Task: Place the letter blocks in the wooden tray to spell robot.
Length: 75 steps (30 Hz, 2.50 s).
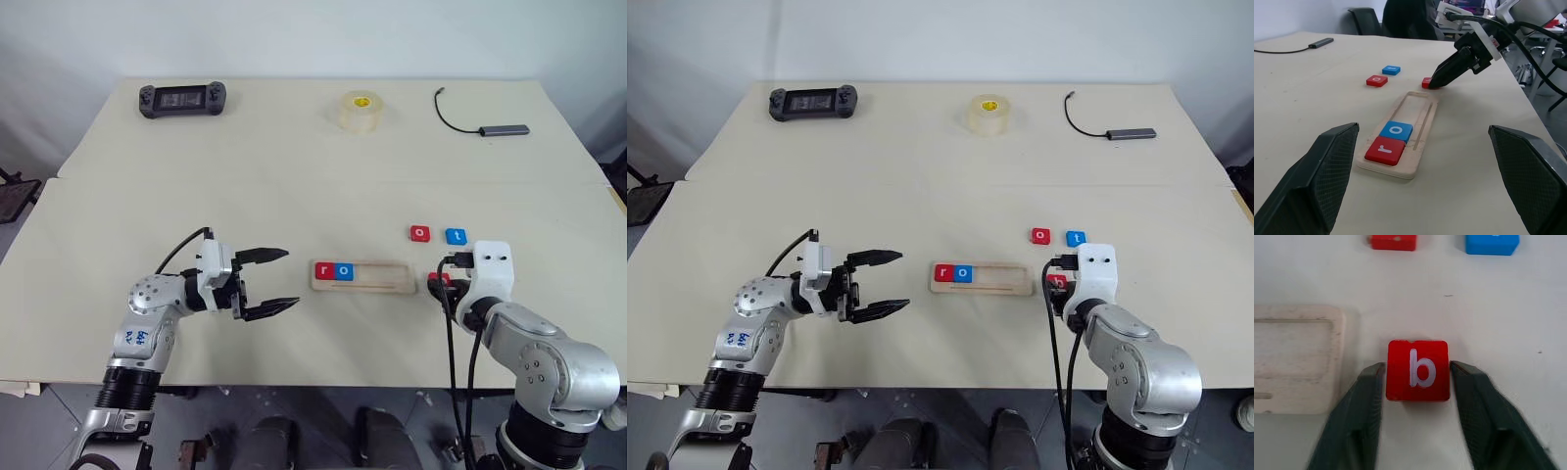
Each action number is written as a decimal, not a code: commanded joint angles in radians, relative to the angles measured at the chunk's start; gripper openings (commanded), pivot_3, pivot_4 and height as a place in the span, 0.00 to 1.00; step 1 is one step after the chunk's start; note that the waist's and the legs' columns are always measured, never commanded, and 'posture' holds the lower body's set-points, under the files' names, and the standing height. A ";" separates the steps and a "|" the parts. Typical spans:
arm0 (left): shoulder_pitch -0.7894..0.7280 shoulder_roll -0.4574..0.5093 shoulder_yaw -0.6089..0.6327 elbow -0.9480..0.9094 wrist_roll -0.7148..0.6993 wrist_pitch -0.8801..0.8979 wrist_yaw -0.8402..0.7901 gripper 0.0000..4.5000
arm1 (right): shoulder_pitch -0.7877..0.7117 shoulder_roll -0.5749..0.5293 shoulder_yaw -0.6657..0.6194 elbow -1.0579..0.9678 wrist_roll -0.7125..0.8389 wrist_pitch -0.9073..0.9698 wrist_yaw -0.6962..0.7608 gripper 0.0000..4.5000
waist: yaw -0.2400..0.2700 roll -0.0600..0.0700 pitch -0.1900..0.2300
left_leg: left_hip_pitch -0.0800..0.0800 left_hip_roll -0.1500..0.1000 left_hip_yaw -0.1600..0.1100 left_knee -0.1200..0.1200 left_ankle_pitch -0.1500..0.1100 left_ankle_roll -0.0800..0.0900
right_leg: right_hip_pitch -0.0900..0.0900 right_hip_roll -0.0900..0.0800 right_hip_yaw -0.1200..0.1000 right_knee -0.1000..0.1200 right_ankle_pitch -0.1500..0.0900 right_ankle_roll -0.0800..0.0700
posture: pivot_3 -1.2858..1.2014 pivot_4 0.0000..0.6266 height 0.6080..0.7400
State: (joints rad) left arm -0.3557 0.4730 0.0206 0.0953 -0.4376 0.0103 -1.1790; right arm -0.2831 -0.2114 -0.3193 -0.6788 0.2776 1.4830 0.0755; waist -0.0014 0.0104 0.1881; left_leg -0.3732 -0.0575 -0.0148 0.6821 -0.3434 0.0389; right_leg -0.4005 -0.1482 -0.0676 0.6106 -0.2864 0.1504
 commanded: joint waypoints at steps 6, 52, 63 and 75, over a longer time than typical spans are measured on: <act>-0.001 0.015 0.022 -0.019 -0.014 -0.017 -0.010 1.00 | 0.067 -0.438 0.060 0.074 0.112 -0.333 0.461 0.92 | 0.002 0.000 0.000 | 0.000 0.000 0.000 0.000 0.000 0.001 | 0.001 0.000 0.000 -0.002 0.000 0.000 | 0.52 0.24 1.00; 0.078 -0.003 0.002 -0.119 -0.003 -0.014 0.098 1.00 | -0.536 -0.477 0.618 0.959 -0.223 -1.184 1.306 0.33 | 0.004 -0.001 0.002 | 0.001 0.002 -0.003 0.002 -0.001 -0.001 | 0.007 -0.001 -0.007 -0.010 0.001 0.002 | 0.52 0.24 1.00; 0.105 0.002 0.007 -0.152 -0.007 -0.009 0.128 1.00 | -0.554 -0.434 0.639 0.974 -0.242 -1.163 1.309 0.53 | -0.001 -0.001 0.002 | 0.000 0.002 -0.004 0.002 -0.001 0.000 | 0.007 0.000 -0.008 -0.010 0.001 0.002 | 0.52 0.24 1.00; 0.101 -0.001 0.003 -0.149 -0.006 -0.007 0.135 1.00 | -0.460 -0.535 0.518 0.840 -0.152 -1.066 1.294 0.85 | 0.007 -0.001 0.002 | 0.000 0.001 -0.004 0.002 -0.001 0.000 | 0.007 -0.001 -0.008 -0.010 0.001 0.002 | 0.52 0.24 1.00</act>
State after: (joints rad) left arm -0.2548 0.4720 0.0193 -0.0265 -0.4357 0.0114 -1.0430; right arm -0.7587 -0.7231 0.2291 0.1992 0.1020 0.4047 1.3681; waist 0.0056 0.0093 0.1897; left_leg -0.3734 -0.0562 -0.0188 0.6838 -0.3444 0.0386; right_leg -0.3936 -0.1491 -0.0757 0.6006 -0.2853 0.1526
